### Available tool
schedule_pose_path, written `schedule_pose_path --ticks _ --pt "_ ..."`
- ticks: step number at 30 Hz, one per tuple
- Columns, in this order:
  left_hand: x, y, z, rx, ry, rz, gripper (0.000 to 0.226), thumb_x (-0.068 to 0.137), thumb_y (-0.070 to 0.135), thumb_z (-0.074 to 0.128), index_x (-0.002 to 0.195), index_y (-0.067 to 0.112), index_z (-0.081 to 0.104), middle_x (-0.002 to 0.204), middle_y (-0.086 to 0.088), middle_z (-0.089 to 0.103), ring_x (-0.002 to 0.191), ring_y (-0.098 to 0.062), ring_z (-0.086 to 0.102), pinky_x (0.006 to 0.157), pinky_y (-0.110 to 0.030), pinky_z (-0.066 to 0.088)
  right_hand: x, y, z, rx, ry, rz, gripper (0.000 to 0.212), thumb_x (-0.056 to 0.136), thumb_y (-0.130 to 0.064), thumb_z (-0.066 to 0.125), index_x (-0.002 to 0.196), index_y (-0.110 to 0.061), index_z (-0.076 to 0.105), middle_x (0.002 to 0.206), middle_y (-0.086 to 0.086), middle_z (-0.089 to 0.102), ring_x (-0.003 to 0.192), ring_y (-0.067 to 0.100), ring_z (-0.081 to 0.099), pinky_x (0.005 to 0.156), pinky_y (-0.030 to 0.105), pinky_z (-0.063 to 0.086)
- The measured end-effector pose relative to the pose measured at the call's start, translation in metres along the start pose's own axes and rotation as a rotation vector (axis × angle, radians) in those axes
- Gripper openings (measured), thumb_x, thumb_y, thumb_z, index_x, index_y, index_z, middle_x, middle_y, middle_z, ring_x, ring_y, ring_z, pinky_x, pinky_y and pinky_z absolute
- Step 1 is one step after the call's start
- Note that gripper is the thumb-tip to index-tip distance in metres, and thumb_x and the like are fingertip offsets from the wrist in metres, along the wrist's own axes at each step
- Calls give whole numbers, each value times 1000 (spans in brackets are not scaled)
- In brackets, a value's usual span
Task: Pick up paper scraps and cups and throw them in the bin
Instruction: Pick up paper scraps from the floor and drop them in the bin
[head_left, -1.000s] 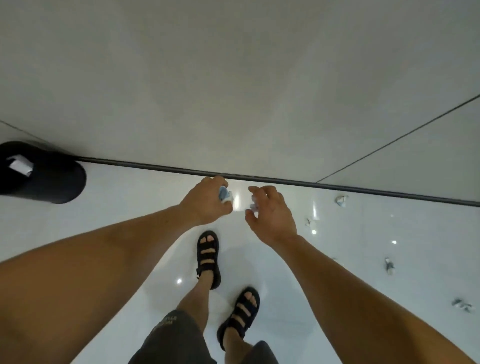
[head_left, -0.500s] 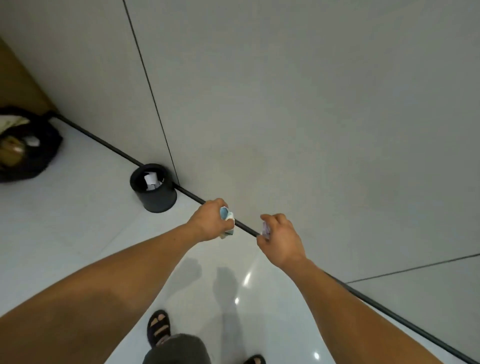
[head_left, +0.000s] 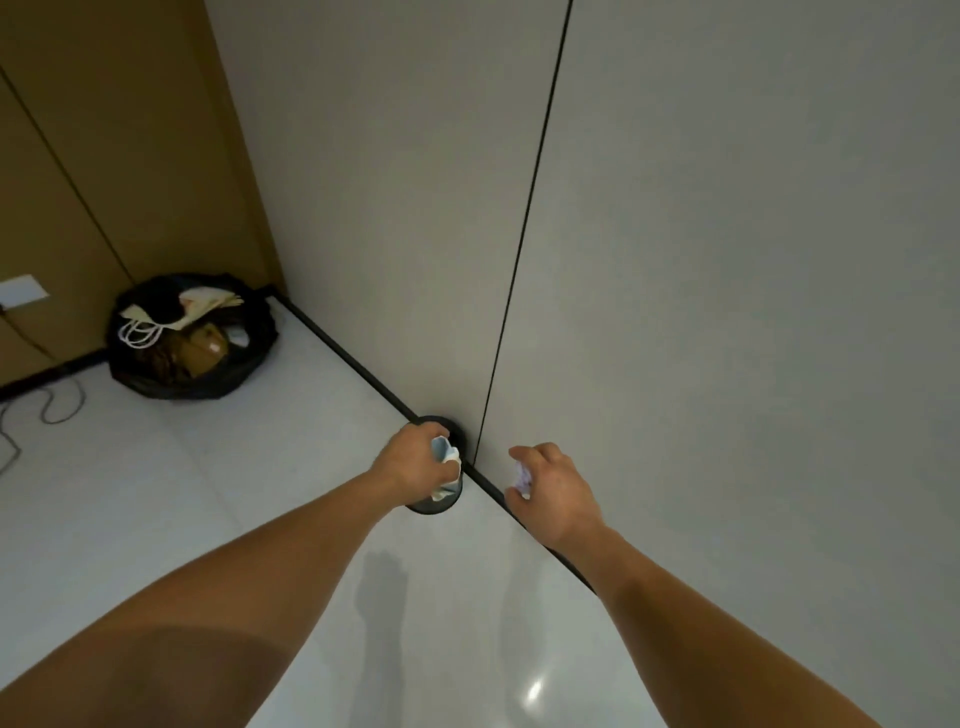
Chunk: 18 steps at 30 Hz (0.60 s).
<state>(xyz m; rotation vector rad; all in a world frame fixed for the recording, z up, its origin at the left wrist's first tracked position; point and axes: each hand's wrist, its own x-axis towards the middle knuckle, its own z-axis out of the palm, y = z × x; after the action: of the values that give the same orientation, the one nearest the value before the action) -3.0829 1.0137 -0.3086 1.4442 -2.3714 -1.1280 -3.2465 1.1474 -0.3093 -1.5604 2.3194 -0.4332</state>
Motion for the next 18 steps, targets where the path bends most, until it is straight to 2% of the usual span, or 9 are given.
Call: schedule_pose_path --ticks 7,11,18 --pt "69 -35 -34 -17 3 -60 50 81 30 71 127 18 53 122 -9 55 105 -23 56 79 -26 43 88 -27 17 16 -6 -42 48 92 -28 53 139 -24 48 129 0 49 116 20 49 94 28 46" --pt "128 -48 -40 -12 -17 -92 50 81 28 72 126 17 54 122 -11 55 107 -25 56 84 -28 45 155 -19 37 30 -37 -46 43 92 -28 53 135 -23 49 126 0 48 114 21 49 91 27 45" --pt "254 -71 -43 24 -50 -208 52 83 28 72 129 13 52 125 -14 53 111 -28 54 92 -31 44 282 7 86 86 -181 -23 50 93 -32 55 142 -24 43 134 3 44 121 20 46 99 29 45"
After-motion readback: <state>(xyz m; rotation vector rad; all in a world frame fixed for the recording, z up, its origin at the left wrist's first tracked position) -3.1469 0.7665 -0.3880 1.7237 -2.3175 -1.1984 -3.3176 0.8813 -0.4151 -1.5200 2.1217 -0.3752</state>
